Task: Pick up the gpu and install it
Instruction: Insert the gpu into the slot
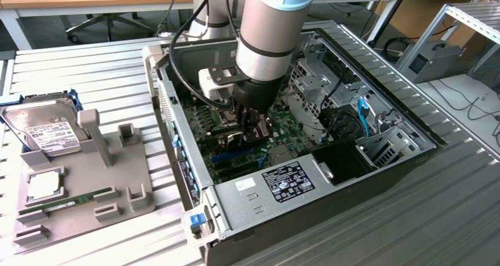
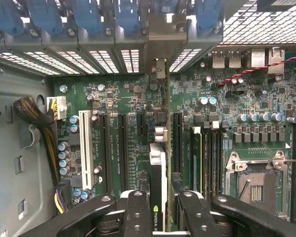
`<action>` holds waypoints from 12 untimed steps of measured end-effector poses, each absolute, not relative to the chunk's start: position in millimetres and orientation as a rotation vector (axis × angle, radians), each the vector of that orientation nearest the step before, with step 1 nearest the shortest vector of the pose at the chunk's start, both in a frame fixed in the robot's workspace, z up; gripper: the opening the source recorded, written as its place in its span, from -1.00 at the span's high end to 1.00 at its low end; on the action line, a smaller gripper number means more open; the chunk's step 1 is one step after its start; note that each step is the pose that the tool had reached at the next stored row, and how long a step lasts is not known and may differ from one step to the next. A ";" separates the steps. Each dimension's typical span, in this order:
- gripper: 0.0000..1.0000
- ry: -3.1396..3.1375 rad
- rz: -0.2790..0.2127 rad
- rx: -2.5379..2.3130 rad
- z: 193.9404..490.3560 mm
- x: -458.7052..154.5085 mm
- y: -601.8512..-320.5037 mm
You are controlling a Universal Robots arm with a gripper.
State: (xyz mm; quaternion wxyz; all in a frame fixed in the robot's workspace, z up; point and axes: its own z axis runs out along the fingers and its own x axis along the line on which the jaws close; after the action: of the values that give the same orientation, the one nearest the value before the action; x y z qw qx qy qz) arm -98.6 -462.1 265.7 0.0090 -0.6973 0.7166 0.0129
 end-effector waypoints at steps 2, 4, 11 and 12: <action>0.47 2.239 0.040 -2.178 265.8 -98.6 -462.1; 0.47 2.239 0.040 -2.178 264.9 -98.6 -462.0; 0.47 2.239 0.040 -2.178 264.7 -98.6 -462.1; 0.47 2.239 0.040 -2.178 264.5 -98.6 -462.1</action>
State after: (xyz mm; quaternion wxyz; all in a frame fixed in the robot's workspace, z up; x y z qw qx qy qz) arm -98.6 -462.1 264.5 0.0089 -0.6973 0.7166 0.0129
